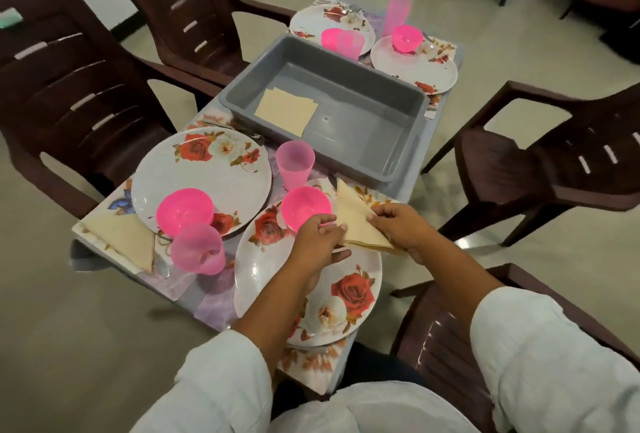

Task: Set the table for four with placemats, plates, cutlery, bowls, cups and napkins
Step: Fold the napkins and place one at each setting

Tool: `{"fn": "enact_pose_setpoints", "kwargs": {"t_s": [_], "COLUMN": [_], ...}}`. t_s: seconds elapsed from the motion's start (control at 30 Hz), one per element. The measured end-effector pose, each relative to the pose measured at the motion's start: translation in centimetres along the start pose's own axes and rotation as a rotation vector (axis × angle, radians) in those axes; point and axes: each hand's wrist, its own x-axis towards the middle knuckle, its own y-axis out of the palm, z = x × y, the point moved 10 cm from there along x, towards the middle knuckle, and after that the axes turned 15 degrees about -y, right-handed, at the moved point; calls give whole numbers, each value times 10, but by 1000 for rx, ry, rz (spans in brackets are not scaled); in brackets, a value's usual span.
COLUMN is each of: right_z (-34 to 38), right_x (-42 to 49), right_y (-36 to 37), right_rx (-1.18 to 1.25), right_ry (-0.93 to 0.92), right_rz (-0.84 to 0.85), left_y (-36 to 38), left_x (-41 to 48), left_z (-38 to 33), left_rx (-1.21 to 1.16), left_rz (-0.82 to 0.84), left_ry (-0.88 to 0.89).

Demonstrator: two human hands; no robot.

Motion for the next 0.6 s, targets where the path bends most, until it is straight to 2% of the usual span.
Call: {"fn": "enact_pose_setpoints", "kwargs": {"t_s": [0.2, 0.3, 0.4, 0.5, 0.6], "right_z": [-24, -42, -58, -76, -89], "right_x": [52, 87, 110, 118, 114], "right_y": [-8, -7, -9, -10, -4], "right_rx": [26, -6, -37, 64, 305], "right_ry": [48, 32, 28, 70, 246], "right_rz": [10, 65, 76, 83, 105], "left_y": [32, 48, 54, 56, 54], "left_x": [40, 58, 74, 82, 79], "left_z": [-10, -15, -9, -5, -9], "left_rx": [82, 188, 184, 239, 346], "left_rz": [-96, -203, -302, -452, -623], "left_ry": [52, 93, 75, 59, 55]}}
